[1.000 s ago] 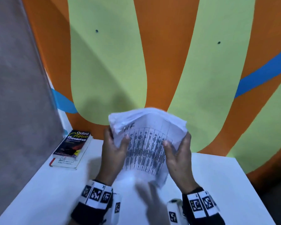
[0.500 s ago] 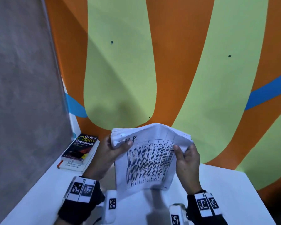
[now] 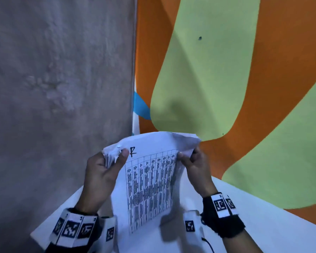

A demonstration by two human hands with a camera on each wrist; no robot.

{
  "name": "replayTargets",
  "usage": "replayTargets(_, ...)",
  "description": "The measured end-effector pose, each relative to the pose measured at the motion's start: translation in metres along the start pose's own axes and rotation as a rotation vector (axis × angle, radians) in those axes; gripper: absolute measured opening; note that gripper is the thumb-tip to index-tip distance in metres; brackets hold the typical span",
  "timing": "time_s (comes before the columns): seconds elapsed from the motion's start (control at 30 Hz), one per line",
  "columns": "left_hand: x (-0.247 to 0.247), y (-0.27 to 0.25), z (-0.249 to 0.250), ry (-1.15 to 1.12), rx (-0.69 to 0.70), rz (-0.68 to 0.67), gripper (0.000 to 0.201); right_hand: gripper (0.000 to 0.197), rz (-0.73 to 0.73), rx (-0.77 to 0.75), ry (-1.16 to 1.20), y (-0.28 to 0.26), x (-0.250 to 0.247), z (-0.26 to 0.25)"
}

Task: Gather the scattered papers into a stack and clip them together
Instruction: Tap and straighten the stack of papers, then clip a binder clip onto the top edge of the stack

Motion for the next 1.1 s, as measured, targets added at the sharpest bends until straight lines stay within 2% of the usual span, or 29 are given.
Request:
replayTargets(0.07, -0.023, 0.003, 0.012, 0.049, 0.023, 0.047, 0.020, 0.015, -0.095, 0.023, 0.006, 0.014, 0.034, 0.009)
replayTargets(0.1, -0.036, 0.005, 0.017, 0.083, 0.044, 0.085, 0.026, 0.017, -0.114, 0.013, -0.047, 0.021, 0.047, 0.018)
replayTargets(0.17, -0.062, 0.011, 0.028, 0.162, 0.093, 0.153, 0.036, 0.016, -0.129, -0.036, -0.314, 0.036, 0.074, 0.037)
replayTargets(0.23, -0.084, 0.019, 0.034, 0.232, 0.138, 0.209, 0.023, 0.040, -0.218, -0.078, -0.631, 0.045, 0.109, 0.063)
replayTargets(0.3, -0.093, 0.026, 0.039, 0.305, 0.161, 0.229, 0.010, 0.060, -0.315, -0.138, -0.789, 0.047, 0.147, 0.079)
replayTargets(0.4, -0.095, 0.034, 0.048, 0.392, 0.242, 0.219, 0.009, 0.076, -0.376, -0.205, -0.925, 0.044, 0.191, 0.092)
replayTargets(0.47, -0.098, 0.037, 0.050, 0.429, 0.302, 0.217, 0.011, 0.085, -0.419, -0.194, -1.001, 0.038, 0.214, 0.106)
replayTargets(0.6, -0.102, 0.044, 0.046, 0.421, 0.308, 0.212, 0.019, 0.096, -0.402, -0.241, -1.100, 0.033, 0.239, 0.111)
replayTargets(0.7, -0.103, 0.049, 0.039, 0.404, 0.272, 0.216, 0.026, 0.092, -0.382, -0.287, -1.106, 0.037, 0.252, 0.110)
replayTargets(0.77, -0.105, 0.050, 0.034, 0.407, 0.260, 0.223, 0.019, 0.085, -0.364, -0.295, -1.097, 0.041, 0.259, 0.106)
replayTargets(0.83, -0.108, 0.051, 0.029, 0.394, 0.268, 0.224, 0.017, 0.074, -0.386, -0.306, -1.117, 0.044, 0.268, 0.102)
replayTargets(0.93, -0.109, 0.051, 0.030, 0.416, 0.298, 0.228, 0.022, 0.053, -0.393, -0.337, -1.143, 0.045, 0.274, 0.098)
replayTargets(1.07, -0.112, 0.051, 0.031, 0.397, 0.274, 0.230, 0.005, 0.033, -0.362, -0.322, -0.917, 0.048, 0.266, 0.108)
replayTargets(1.1, -0.113, 0.051, 0.030, 0.396, 0.259, 0.236, 0.008, 0.027, -0.313, -0.294, -0.859, 0.052, 0.256, 0.108)
Point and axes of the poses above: each hand's wrist, its own y-axis towards the middle knuckle, its own x-axis out of the palm, z = x × y, the point moved 10 cm from there along y, towards the middle knuckle, and after that the axes turned 10 degrees about -y, right-handed, at the moved point
